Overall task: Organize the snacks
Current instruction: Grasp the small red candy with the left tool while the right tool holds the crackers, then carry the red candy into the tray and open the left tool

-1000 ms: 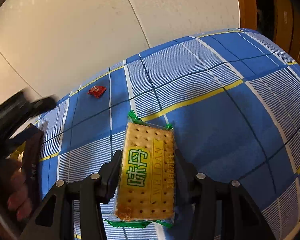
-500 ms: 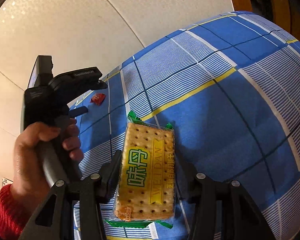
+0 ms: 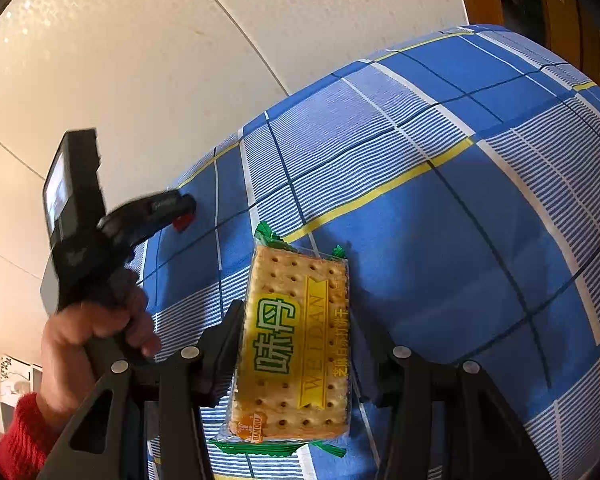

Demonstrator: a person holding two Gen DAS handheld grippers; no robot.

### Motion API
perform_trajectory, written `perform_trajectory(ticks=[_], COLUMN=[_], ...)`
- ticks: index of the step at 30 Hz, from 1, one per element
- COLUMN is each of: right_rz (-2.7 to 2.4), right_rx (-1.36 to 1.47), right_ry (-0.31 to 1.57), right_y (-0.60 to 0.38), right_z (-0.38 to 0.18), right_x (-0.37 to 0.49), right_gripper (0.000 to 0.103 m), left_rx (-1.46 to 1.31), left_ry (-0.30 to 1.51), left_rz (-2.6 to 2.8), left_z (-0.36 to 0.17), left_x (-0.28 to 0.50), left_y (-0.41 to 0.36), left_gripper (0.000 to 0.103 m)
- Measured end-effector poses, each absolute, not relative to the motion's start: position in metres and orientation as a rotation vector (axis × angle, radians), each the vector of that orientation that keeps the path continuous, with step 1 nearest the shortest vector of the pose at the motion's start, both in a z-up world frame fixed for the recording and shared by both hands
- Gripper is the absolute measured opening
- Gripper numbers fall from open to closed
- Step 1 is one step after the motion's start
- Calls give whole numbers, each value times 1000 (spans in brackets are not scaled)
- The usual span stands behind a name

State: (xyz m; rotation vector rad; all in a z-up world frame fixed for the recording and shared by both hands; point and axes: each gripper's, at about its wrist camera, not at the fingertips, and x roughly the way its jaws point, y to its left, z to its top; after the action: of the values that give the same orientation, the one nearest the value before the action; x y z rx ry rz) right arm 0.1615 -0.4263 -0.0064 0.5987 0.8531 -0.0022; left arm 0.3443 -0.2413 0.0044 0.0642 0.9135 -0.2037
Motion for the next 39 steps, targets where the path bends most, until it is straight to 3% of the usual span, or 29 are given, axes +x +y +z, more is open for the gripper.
perform_trajectory(ticks=[39], right_rz=[-106], right_rx=[355], right_ry=[829], right_y=[-404], right_z=[-6], right_x=[160], right_gripper=[51], left_rx=[-1], left_ry=[816], left_rz=[-343], left_z=[34], left_x=[195], left_y=[-138], left_gripper=[17])
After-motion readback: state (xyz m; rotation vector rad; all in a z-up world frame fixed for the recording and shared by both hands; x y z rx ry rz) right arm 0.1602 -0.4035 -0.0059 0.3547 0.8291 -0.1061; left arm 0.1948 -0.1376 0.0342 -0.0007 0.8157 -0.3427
